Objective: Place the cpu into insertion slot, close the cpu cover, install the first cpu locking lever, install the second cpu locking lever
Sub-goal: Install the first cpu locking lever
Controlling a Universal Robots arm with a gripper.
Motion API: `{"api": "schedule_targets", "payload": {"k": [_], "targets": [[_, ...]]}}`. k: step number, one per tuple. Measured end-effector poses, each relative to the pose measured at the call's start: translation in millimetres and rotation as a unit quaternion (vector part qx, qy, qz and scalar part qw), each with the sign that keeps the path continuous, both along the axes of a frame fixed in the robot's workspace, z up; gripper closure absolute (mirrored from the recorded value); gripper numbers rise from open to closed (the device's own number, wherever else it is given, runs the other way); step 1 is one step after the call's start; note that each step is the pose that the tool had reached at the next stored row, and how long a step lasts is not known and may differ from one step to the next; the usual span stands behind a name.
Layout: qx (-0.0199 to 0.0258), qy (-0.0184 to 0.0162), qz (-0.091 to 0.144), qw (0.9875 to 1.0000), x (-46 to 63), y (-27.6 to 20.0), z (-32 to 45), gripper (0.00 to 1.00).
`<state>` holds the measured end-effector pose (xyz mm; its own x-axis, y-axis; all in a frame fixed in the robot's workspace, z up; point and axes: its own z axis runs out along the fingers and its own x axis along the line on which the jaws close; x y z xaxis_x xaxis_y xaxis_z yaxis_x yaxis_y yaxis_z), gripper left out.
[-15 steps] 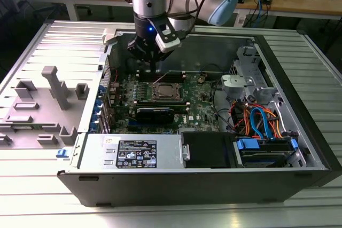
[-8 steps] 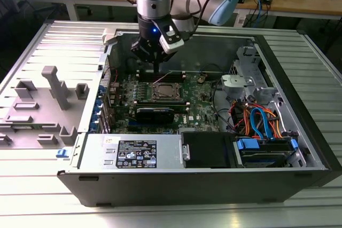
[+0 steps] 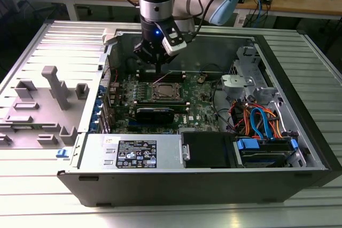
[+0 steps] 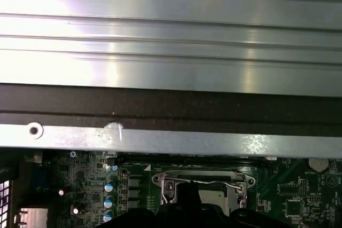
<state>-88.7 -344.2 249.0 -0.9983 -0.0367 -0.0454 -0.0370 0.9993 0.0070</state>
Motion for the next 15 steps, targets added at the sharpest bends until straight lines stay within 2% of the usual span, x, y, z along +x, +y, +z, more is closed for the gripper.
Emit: {"api": "schedule_targets", "payload": {"k": [15], "targets": [[-0.0005,0.0000,-0.002,1.0000,3.3,0.9,-9.8,0.89]]}}
